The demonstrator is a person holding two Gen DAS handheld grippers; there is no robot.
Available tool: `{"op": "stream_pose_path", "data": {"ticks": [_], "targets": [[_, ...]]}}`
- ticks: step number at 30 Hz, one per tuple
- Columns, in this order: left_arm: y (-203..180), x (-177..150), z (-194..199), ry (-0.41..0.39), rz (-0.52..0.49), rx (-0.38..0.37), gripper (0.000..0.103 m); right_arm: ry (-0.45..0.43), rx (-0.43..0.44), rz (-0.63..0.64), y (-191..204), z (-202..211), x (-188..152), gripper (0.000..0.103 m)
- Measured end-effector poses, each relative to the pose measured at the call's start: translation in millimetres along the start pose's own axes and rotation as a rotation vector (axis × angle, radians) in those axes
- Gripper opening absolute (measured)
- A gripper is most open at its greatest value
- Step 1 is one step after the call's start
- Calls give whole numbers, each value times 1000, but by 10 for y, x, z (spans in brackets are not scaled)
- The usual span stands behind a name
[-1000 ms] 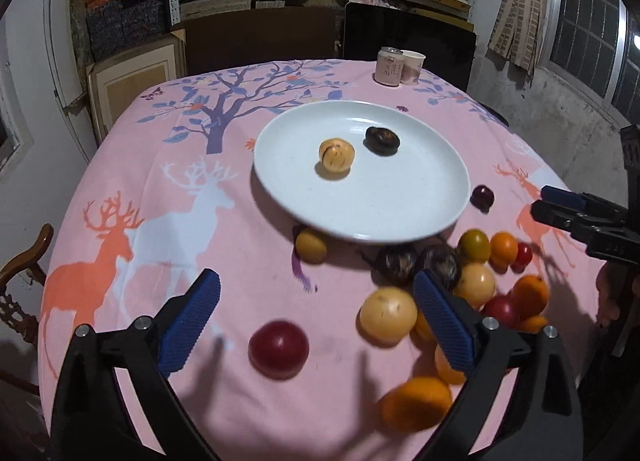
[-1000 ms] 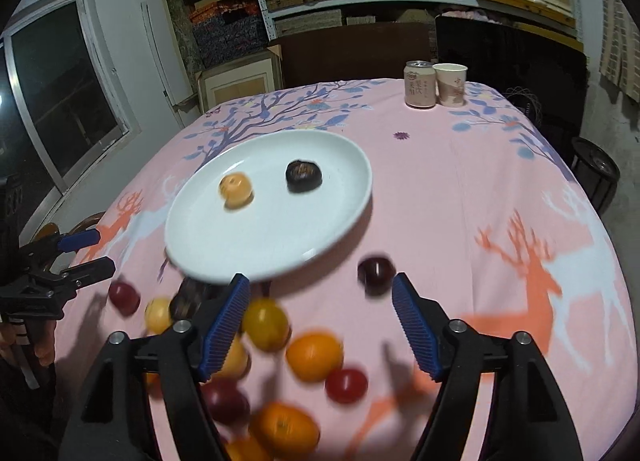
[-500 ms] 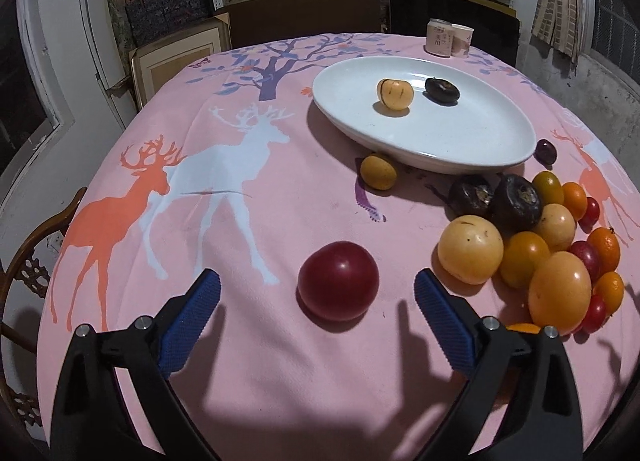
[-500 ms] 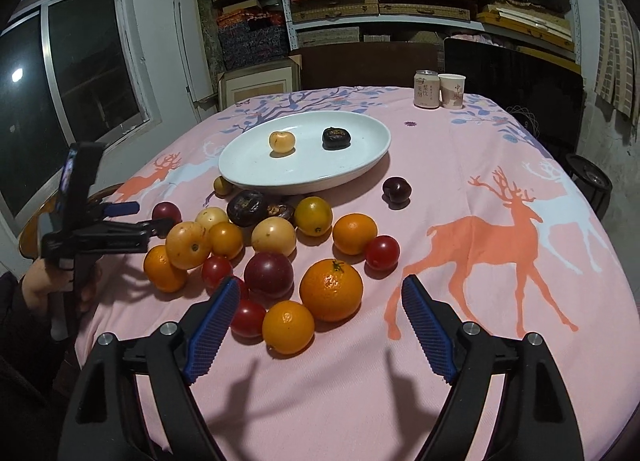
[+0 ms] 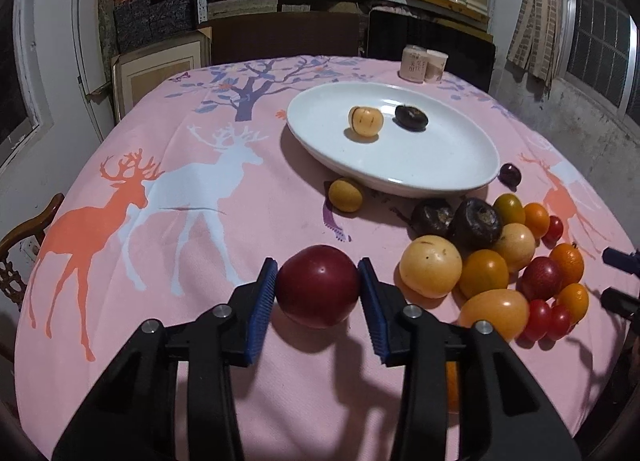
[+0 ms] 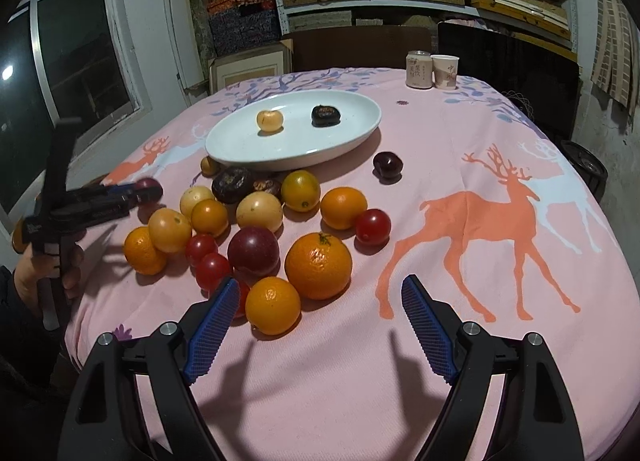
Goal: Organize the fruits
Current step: 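Grasp the red plum with the left tool while the right tool approaches an orange, then carry the red plum to the plate with the left tool while the right tool grasps and places the orange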
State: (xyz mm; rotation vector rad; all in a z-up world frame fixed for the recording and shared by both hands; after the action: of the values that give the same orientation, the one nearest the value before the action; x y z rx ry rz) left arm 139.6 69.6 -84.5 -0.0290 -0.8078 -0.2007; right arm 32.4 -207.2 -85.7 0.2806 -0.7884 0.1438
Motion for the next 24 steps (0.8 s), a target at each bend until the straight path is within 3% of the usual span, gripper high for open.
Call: {"op": "stream_pose_path", "data": {"ticks": [4,9,11,16,19,24], "targets": [[47,12,60,-28,34,-9,40,20,-20,39,65,-85,-12,82],[80,16,38,-17,56,-15,40,103,31,59,170,-208,-75,72],[91,12,16,-8,60,-19,40,126,39,47,168,-270,-106,63],[92,11,-6,-12,58,-20,40,106,92,-34,90,-296,-83,52],[109,10,-21,-10,66,-22,41,107,149,-59,102,-302,-91,36],[115,7,-23,-9,69,-23,41,95,158,-62,99,-257,-109,36]]}}
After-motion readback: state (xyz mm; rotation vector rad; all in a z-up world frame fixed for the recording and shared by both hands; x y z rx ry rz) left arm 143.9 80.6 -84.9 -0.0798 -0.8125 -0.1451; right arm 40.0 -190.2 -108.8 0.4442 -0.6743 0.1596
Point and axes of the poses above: each gripper's, at about its wrist camera, not at the fingertips, and z roughly against the way its jaws point, y to its left, x to its top, the point moved 3 cm from there along -z, roughly the way its jaws point, and after that the axes turned 7 degrees about x, right-handed, at the moved point
